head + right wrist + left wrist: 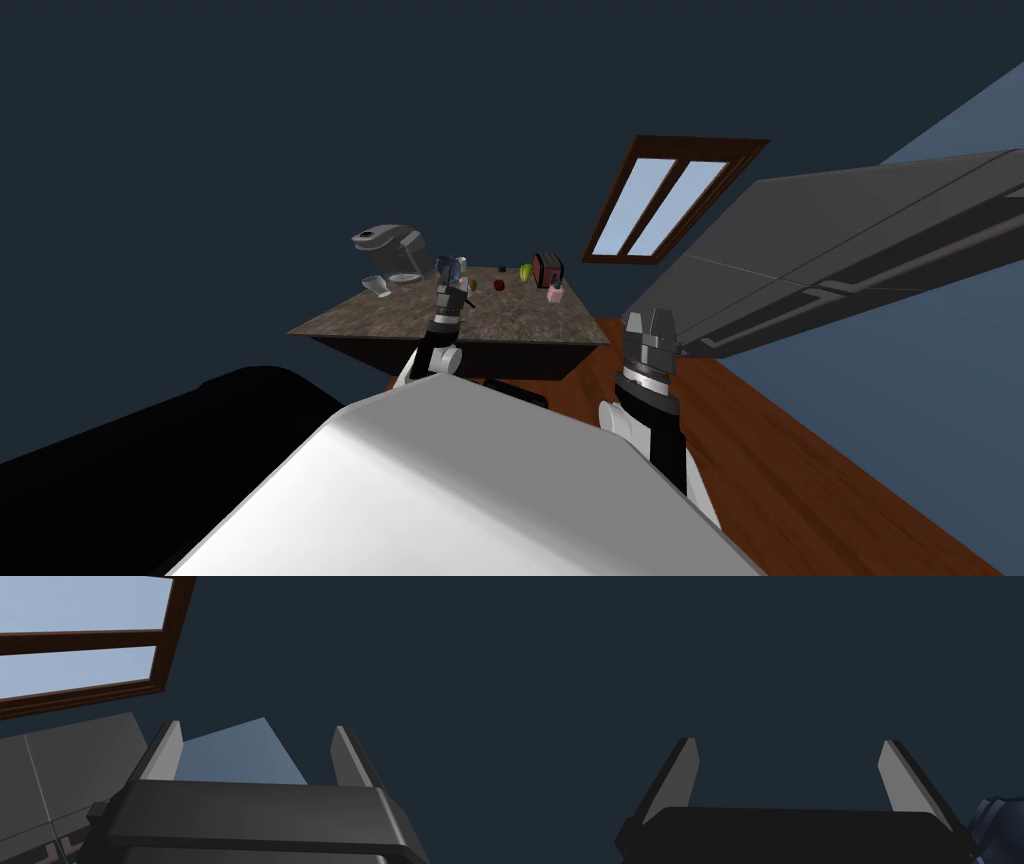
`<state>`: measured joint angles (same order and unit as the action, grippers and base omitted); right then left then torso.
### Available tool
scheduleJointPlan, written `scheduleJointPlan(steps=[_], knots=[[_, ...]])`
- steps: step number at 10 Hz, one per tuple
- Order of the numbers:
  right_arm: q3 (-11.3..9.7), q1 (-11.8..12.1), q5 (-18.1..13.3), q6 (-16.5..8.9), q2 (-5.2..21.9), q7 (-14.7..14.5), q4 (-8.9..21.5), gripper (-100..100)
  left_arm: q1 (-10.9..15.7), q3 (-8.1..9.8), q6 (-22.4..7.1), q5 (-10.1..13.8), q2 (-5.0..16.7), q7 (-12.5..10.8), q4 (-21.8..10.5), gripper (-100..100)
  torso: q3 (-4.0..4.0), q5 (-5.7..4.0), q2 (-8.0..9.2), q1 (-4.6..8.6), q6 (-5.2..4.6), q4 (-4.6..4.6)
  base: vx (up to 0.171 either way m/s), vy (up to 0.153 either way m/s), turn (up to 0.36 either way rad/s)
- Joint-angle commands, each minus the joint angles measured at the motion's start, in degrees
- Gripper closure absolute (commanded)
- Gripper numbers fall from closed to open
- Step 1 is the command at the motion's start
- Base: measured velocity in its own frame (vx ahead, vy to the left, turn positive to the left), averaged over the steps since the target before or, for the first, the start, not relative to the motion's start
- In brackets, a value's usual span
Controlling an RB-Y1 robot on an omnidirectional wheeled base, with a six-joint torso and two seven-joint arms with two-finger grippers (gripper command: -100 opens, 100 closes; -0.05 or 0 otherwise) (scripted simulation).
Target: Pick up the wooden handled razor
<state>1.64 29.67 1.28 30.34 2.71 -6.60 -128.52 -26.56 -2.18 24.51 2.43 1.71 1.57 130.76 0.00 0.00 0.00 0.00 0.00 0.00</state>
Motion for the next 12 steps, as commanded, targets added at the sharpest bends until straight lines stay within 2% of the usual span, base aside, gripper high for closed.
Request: scheduleJointPlan(steps=[1,4,6,7,8,10,11,12], knots=[[0.0,0.0,0.0,0.0,0.0,0.0,0.0,0,0.4,0.65,-1.6,0.0,2.1,-0.3,-0.1,-100,0.00,0.00,0.00,0.00,0.00,0.00,-0.037,0.040,0.006],[0.0,0.0,0.0,0.0,0.0,0.0,0.0,0,1.2,2.11,-5.5,0.1,4.2,-0.9,-0.2,-100,-0.13,0.05,0.23,-0.22,-0.02,-0.05,-0.064,0.065,-0.043],[0.0,0.0,0.0,0.0,0.0,0.0,0.0,0,1.8,3.43,-8.9,0.1,5.1,-1.5,-0.4,-100,-0.15,0.10,0.26,-0.48,0.01,-0.06,-0.082,0.132,0.040],[0.0,0.0,0.0,0.0,0.0,0.0,0.0,0,2.1,4.15,-10.6,0.2,5.4,-1.8,-0.4,-100,-0.19,0.12,0.33,-0.53,0.01,-0.07,-0.121,0.127,0.048],[0.0,0.0,0.0,0.0,0.0,0.0,0.0,0,2.1,4.15,-11.0,0.2,5.4,-1.8,-0.4,-100,-0.24,0.12,0.43,-0.52,0.02,-0.09,-0.119,0.125,0.079],[0.0,0.0,0.0,0.0,0.0,0.0,0.0,0,2.8,5.71,-14.6,0.3,5.9,-2.5,-0.6,-100,-0.25,0.11,0.43,-0.47,0.00,-0.10,-0.107,0.119,-0.002],[0.0,0.0,0.0,0.0,0.0,0.0,0.0,0,2.8,5.71,-15.3,0.3,5.9,-2.5,-0.6,-100,-0.25,0.11,0.43,-0.48,0.00,-0.10,-0.071,0.087,-0.001],[0.0,0.0,0.0,0.0,0.0,0.0,0.0,0,3.1,6.52,-17.5,0.3,6.0,-2.9,-0.7,-100,-0.20,0.09,0.32,-0.36,0.00,-0.08,-0.051,0.073,-0.030]])
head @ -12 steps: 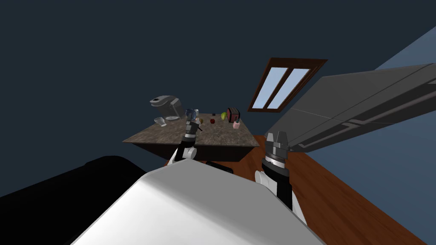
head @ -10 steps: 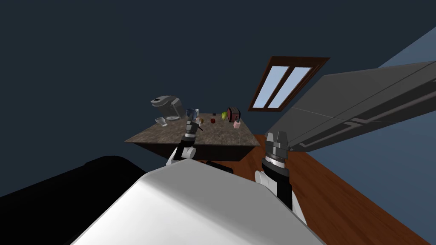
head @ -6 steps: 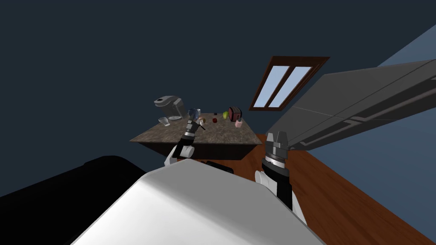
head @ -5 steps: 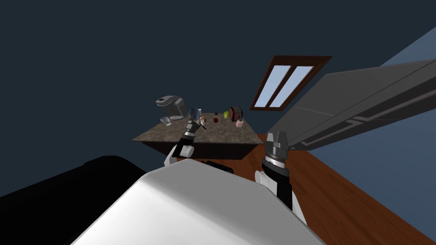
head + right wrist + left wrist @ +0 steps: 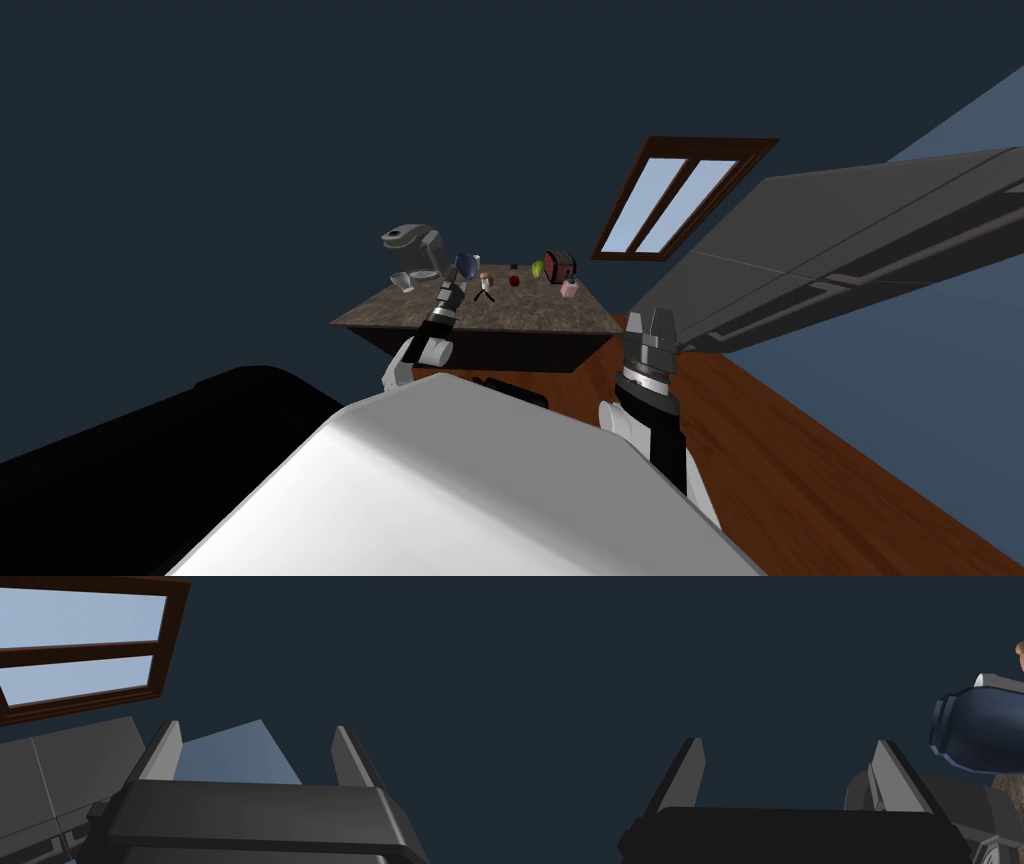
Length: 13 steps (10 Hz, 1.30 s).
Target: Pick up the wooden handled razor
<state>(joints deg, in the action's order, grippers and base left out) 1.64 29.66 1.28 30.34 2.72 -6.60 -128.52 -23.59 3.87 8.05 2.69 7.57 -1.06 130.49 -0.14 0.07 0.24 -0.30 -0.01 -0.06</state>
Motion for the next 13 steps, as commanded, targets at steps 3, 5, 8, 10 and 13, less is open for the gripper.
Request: scheduleJointPlan(steps=[3,5,8,10,13], knots=[[0.0,0.0,0.0,0.0,0.0,0.0,0.0,0,0.8,2.14,-5.6,0.2,0.3,-1.0,-0.8,-100,0.00,0.04,0.00,-0.13,0.02,0.00,-0.069,0.112,0.011],[0.0,0.0,0.0,0.0,0.0,0.0,0.0,0,1.5,3.83,-9.2,0.2,0.3,-1.6,-1.2,-100,-0.04,0.03,0.08,-0.10,0.01,-0.01,-0.105,0.117,-0.005],[0.0,0.0,0.0,0.0,0.0,0.0,0.0,0,2.0,4.67,-12.3,0.2,0.3,-1.9,-1.5,-100,-0.07,0.03,0.12,-0.10,0.00,-0.03,-0.084,0.101,0.009],[0.0,0.0,0.0,0.0,0.0,0.0,0.0,0,2.9,6.35,-15.8,0.1,0.2,-2.4,-2.2,-100,-0.01,0.01,0.01,-0.02,0.00,0.00,-0.064,0.096,-0.015],[0.0,0.0,0.0,0.0,0.0,0.0,0.0,0,4.0,8.01,-20.1,-0.1,0.3,-2.7,-3.0,-100,0.03,-0.01,-0.05,0.09,-0.01,0.01,-0.052,0.067,-0.033]])
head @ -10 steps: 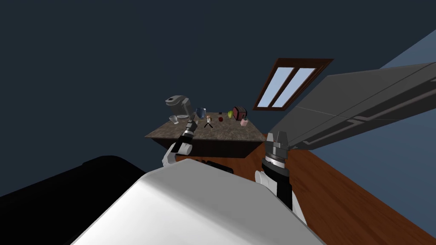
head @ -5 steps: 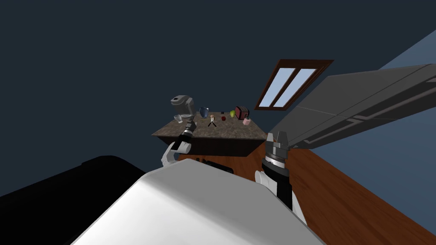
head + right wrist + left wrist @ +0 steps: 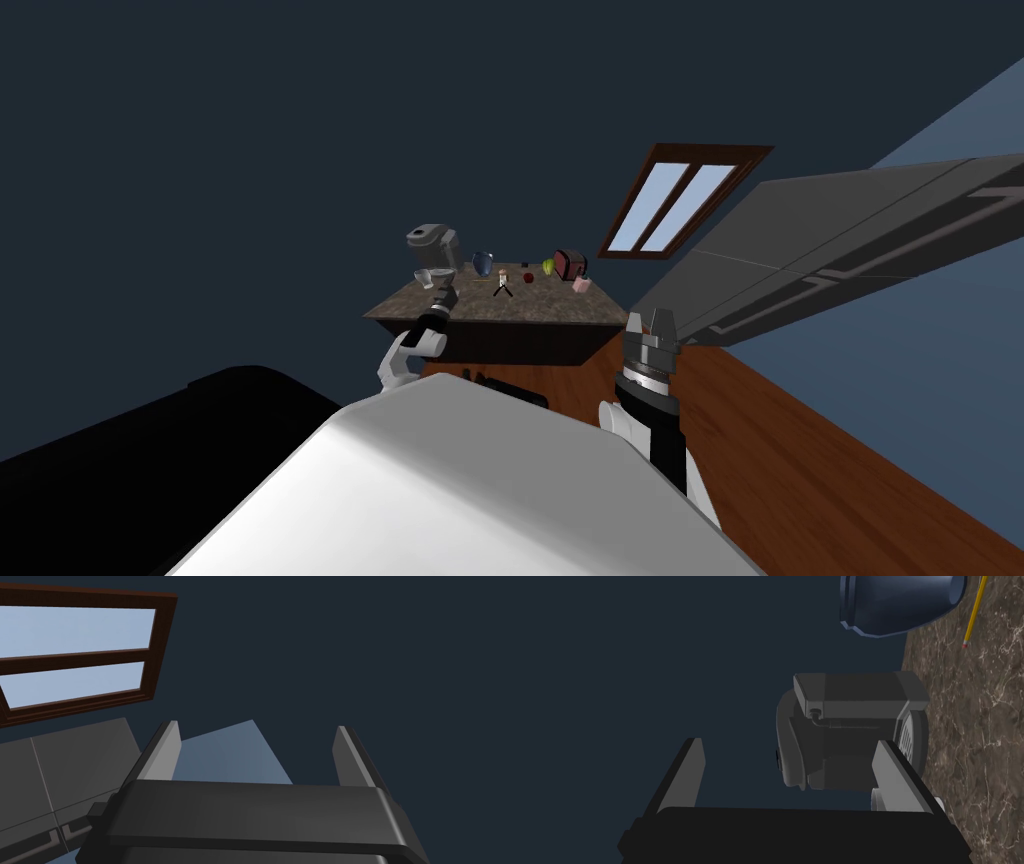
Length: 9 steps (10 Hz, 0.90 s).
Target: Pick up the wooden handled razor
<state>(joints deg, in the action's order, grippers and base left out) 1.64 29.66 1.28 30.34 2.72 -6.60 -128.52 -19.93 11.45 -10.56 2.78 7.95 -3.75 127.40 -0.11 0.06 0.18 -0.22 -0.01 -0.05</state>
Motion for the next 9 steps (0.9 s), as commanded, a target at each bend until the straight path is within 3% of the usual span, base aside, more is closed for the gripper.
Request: scheduleJointPlan(steps=[1,5,9], knots=[[0.0,0.0,0.0,0.0,0.0,0.0,0.0,0,0.4,0.43,-1.8,-0.2,-0.1,-0.1,0.0,-100,0.00,0.00,0.00,0.00,0.00,0.00,-0.037,0.040,-0.025],[0.0,0.0,0.0,0.0,0.0,0.0,0.0,0,2.6,2.95,-7.0,-0.8,0.0,-0.2,-1.8,-100,0.04,-0.04,-0.08,0.17,0.01,0.01,-0.032,0.020,-0.068],[0.0,0.0,0.0,0.0,0.0,0.0,0.0,0,6.6,6.43,-13.1,-2.2,0.5,0.2,-5.1,-100,0.13,-0.10,-0.23,0.45,-0.02,0.05,0.001,-0.046,-0.162]])
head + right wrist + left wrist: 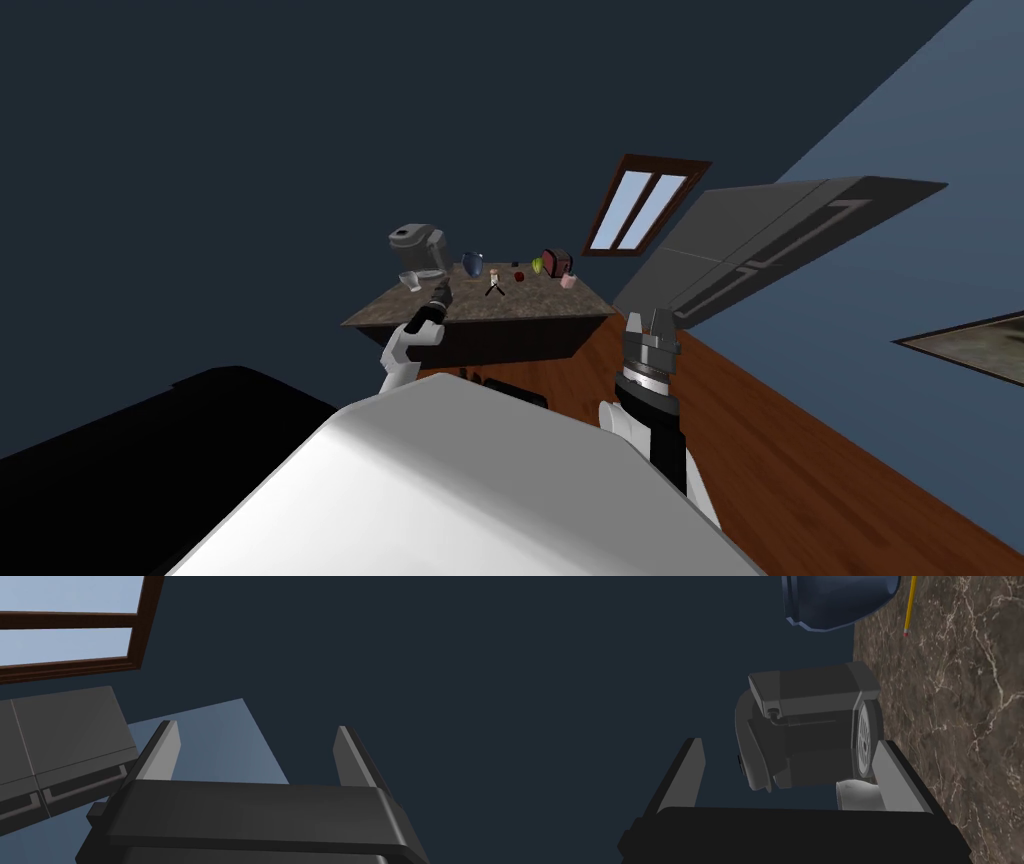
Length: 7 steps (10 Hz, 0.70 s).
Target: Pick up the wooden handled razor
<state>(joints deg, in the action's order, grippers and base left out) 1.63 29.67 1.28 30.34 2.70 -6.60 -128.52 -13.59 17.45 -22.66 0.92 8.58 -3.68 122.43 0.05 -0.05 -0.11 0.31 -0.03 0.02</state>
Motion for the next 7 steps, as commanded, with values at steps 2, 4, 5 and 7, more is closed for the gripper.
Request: scheduleJointPlan(steps=[2,4,5,7], knots=[[0.0,0.0,0.0,0.0,0.0,0.0,0.0,0,2.5,2.17,-3.8,-1.2,0.1,0.5,-2.2,-100,0.05,-0.01,-0.08,0.05,0.00,0.02,0.059,-0.091,-0.205],[0.0,0.0,0.0,0.0,0.0,0.0,0.0,0,4.7,3.87,-6.5,-2.1,0.5,1.0,-4.4,-100,0.11,-0.04,-0.18,0.16,0.00,0.04,0.065,-0.120,-0.198],[0.0,0.0,0.0,0.0,0.0,0.0,0.0,0,5.8,4.68,-7.8,-2.6,0.6,1.2,-5.6,-100,0.10,-0.05,-0.17,0.21,0.01,0.04,0.081,-0.103,-0.230],[0.0,0.0,0.0,0.0,0.0,0.0,0.0,0,7.7,6.17,-10.3,-3.5,1.0,1.6,-8.0,-100,0.13,-0.04,-0.22,0.16,0.02,0.05,0.094,-0.103,-0.195]])
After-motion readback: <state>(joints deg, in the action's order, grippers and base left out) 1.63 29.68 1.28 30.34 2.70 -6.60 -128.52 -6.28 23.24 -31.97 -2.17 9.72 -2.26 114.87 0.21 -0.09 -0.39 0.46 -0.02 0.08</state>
